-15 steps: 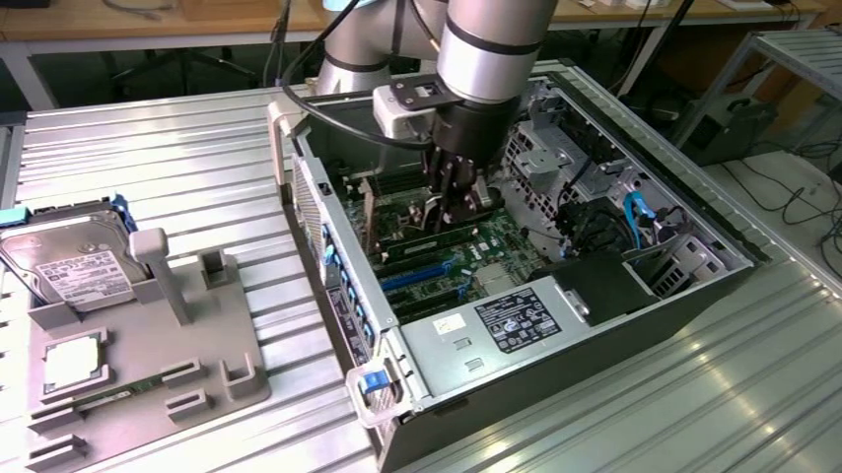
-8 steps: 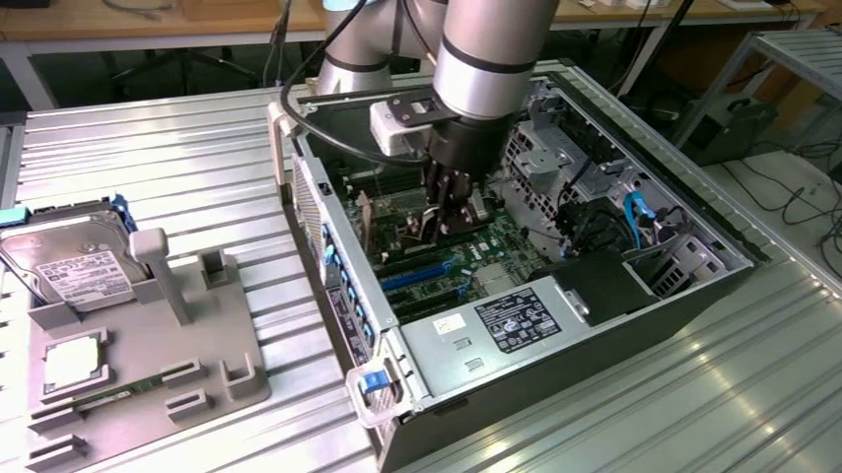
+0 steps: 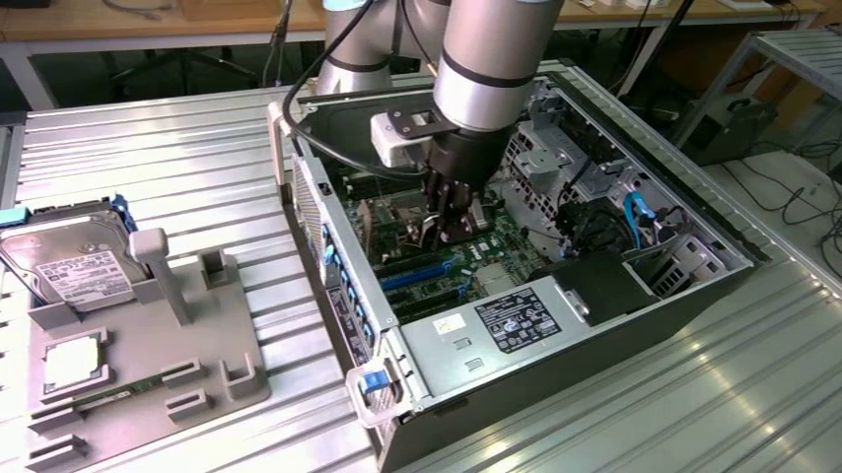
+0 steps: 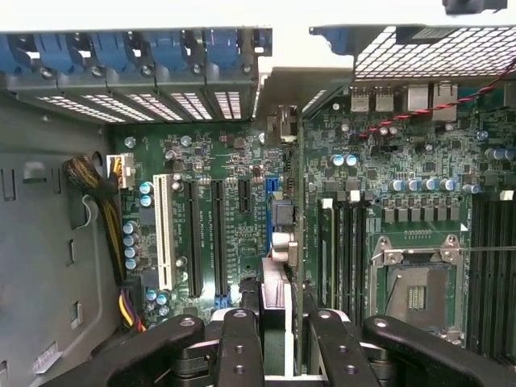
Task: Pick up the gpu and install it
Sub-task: 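Insert the gpu into the slot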
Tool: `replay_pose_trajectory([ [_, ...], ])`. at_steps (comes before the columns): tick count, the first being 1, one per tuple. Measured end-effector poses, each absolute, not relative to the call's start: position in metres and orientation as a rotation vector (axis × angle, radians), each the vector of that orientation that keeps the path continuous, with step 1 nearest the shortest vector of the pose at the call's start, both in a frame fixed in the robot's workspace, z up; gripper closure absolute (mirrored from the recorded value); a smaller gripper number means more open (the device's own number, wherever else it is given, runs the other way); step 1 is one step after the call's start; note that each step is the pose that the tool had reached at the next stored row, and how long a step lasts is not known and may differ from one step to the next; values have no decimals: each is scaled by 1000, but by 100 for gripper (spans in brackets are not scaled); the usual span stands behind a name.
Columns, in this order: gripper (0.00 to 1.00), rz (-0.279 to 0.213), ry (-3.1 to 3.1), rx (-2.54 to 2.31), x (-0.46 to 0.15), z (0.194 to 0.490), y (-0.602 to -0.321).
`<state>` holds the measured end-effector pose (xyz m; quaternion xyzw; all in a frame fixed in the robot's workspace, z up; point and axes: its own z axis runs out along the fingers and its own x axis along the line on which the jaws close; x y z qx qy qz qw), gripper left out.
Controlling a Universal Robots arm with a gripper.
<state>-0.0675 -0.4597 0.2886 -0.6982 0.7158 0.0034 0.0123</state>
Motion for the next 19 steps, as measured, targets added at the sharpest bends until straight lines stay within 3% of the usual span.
replay_pose_trajectory([
  [19,72,26,2238,-2183,-68,279,-463],
])
